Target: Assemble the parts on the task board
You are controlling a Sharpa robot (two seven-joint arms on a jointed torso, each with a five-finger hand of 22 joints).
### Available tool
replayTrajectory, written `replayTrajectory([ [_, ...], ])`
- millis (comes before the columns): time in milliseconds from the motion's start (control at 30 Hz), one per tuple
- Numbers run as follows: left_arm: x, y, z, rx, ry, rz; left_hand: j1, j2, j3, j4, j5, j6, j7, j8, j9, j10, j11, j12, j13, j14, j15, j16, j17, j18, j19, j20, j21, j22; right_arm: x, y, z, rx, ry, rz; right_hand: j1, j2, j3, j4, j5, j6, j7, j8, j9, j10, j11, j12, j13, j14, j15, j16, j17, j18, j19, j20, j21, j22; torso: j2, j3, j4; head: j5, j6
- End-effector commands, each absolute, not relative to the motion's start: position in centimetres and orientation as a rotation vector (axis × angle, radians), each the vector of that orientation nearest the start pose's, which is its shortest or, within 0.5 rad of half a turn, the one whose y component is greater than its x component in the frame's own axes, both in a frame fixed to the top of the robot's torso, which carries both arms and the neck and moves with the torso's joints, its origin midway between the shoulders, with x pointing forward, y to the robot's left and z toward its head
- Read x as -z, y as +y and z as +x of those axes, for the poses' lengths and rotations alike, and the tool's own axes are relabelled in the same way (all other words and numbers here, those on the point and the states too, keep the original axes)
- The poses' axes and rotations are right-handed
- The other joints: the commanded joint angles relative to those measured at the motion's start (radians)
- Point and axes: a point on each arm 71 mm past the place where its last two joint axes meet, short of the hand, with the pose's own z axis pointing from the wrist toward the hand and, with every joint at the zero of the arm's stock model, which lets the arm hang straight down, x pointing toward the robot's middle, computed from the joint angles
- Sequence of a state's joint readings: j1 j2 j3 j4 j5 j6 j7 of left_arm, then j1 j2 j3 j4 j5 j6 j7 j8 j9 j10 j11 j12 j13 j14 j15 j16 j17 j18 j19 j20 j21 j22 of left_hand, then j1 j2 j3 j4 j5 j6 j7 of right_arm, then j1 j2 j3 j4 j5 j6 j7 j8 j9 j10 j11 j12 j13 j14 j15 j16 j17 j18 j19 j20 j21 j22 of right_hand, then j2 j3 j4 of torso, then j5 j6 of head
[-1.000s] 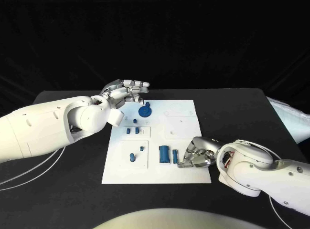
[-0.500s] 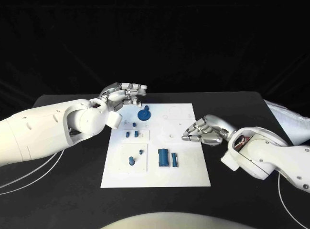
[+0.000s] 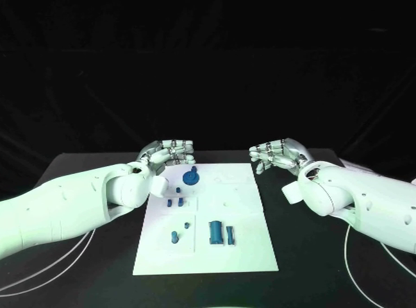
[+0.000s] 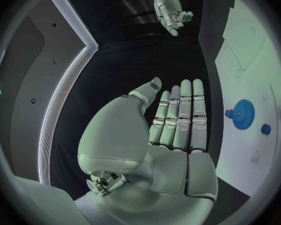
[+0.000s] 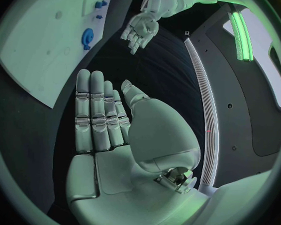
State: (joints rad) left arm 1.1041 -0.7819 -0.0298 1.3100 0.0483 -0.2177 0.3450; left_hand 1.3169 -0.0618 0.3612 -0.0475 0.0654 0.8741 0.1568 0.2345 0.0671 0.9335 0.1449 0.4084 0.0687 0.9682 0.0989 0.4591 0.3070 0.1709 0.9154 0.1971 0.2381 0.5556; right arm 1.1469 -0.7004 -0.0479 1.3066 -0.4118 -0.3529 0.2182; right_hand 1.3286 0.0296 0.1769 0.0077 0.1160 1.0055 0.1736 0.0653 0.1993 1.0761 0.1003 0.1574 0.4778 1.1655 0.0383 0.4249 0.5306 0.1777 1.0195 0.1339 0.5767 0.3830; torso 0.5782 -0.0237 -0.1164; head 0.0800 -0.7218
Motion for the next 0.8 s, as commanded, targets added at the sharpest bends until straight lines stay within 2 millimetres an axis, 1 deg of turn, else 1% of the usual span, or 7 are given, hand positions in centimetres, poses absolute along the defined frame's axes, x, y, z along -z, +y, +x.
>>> replayTrajectory([
  [33,24.4,24.7,51.2,1.412,1.36,-1.313,0.004,0.004,0.001,0.01,0.003,0.017,0.007,-0.017,0.0,0.006,0.011,-0.054,-0.007,-0.015,0.019,-0.083,-0.035,0.004,-0.047,0.021,-0.058,-0.051,23.0,-20.7,53.0,-1.346,1.542,0.953,-0.004,-0.015,0.059,-0.03,-0.016,-0.029,0.015,-0.001,-0.027,0.017,0.027,-0.051,-0.132,-0.045,0.043,-0.154,-0.112,0.011,-0.047,0.041,-0.162,-0.107,-0.046,-0.0081,-0.0027,-0.005,0.046],
  [333,25.6,24.3,51.8,1.363,1.355,-1.326,0.018,0.008,-0.021,0.024,0.003,0.045,0.029,-0.08,0.0,0.024,0.026,-0.174,-0.007,-0.012,0.047,-0.269,-0.128,0.013,-0.077,0.065,-0.156,-0.19,23.7,-20.7,54.1,-1.402,1.529,0.965,-0.035,-0.031,0.148,-0.112,-0.032,-0.028,0.013,-0.001,-0.064,0.034,0.034,-0.071,-0.319,-0.038,0.057,-0.306,-0.267,0.007,0.01,0.063,-0.311,-0.22,-0.066,0.0001,-0.0008,-0.002,0.081],
  [500,25.8,23.7,51.7,1.361,1.372,-1.277,0.018,0.012,-0.039,0.03,0.003,0.053,0.028,-0.095,0.0,0.026,0.031,-0.201,-0.007,-0.01,0.054,-0.305,-0.151,0.014,-0.079,0.069,-0.168,-0.222,23.9,-20.6,54.1,-1.42,1.547,0.948,-0.048,-0.025,0.168,-0.13,-0.023,-0.015,0.011,0.001,-0.071,0.052,0.03,-0.061,-0.36,0.02,0.043,-0.317,-0.295,0.007,0.063,0.05,-0.326,-0.239,-0.065,0.0056,-0.011,0.003,0.099],
  [533,26.0,24.0,51.7,1.362,1.387,-1.332,-0.388,0.062,-0.132,0.047,-0.065,-0.23,-0.027,-0.133,-0.067,-0.263,-0.026,-0.26,-0.069,-0.299,0.004,-0.348,-0.196,-0.051,-0.33,-0.014,-0.238,-0.32,24.0,-20.9,54.2,-1.34,1.544,0.962,-0.426,-0.03,0.061,-0.094,-0.116,-0.315,-0.044,-0.065,-0.109,-0.292,-0.008,-0.157,-0.392,-0.341,-0.038,-0.346,-0.363,-0.053,-0.267,-0.005,-0.397,-0.28,-0.063,0.0008,-0.004,-0.001,0.088],
  [733,25.8,23.4,51.2,1.347,1.371,-1.321,-0.564,0.062,-0.179,0.047,-0.065,-0.351,-0.052,-0.155,-0.067,-0.392,-0.046,-0.291,-0.069,-0.428,-0.013,-0.371,-0.219,-0.063,-0.444,-0.047,-0.238,-0.367,23.9,-20.7,53.6,-1.339,1.507,0.985,-0.598,-0.03,0.02,-0.078,-0.116,-0.441,-0.068,-0.065,-0.126,-0.433,-0.025,-0.157,-0.478,-0.49,-0.038,-0.425,-0.396,-0.07,-0.402,-0.029,-0.433,-0.3,-0.058,0.0048,0.0171,-0.015,0.094],
  [767,25.7,23.3,51.1,1.343,1.366,-1.318,-0.593,0.062,-0.186,0.047,-0.065,-0.372,-0.056,-0.158,-0.067,-0.413,-0.049,-0.295,-0.069,-0.449,-0.016,-0.375,-0.222,-0.062,-0.462,-0.053,-0.238,-0.374,23.9,-20.6,53.4,-1.339,1.496,0.992,-0.637,-0.03,0.01,-0.008,-0.116,-0.471,-0.073,-0.065,-0.199,-0.467,-0.029,-0.157,-0.478,-0.526,-0.038,-0.425,-0.403,-0.07,-0.435,-0.034,-0.441,-0.305,-0.055,0.0069,0.028,-0.022,0.097],
  [800,25.6,23.1,50.9,1.338,1.36,-1.314,-0.621,0.062,-0.193,0.047,-0.065,-0.391,-0.06,-0.161,-0.067,-0.433,-0.053,-0.3,-0.069,-0.469,-0.02,-0.378,-0.225,-0.063,-0.479,-0.058,-0.238,-0.381,23.8,-20.6,53.2,-1.338,1.484,1.0,-0.663,-0.03,0.003,-0.008,-0.116,-0.492,-0.077,-0.065,-0.199,-0.491,-0.1,-0.157,-0.478,-0.551,-0.038,-0.425,-0.408,-0.07,-0.458,-0.038,-0.446,-0.308,-0.053,0.0085,0.0364,-0.027,0.1],
])
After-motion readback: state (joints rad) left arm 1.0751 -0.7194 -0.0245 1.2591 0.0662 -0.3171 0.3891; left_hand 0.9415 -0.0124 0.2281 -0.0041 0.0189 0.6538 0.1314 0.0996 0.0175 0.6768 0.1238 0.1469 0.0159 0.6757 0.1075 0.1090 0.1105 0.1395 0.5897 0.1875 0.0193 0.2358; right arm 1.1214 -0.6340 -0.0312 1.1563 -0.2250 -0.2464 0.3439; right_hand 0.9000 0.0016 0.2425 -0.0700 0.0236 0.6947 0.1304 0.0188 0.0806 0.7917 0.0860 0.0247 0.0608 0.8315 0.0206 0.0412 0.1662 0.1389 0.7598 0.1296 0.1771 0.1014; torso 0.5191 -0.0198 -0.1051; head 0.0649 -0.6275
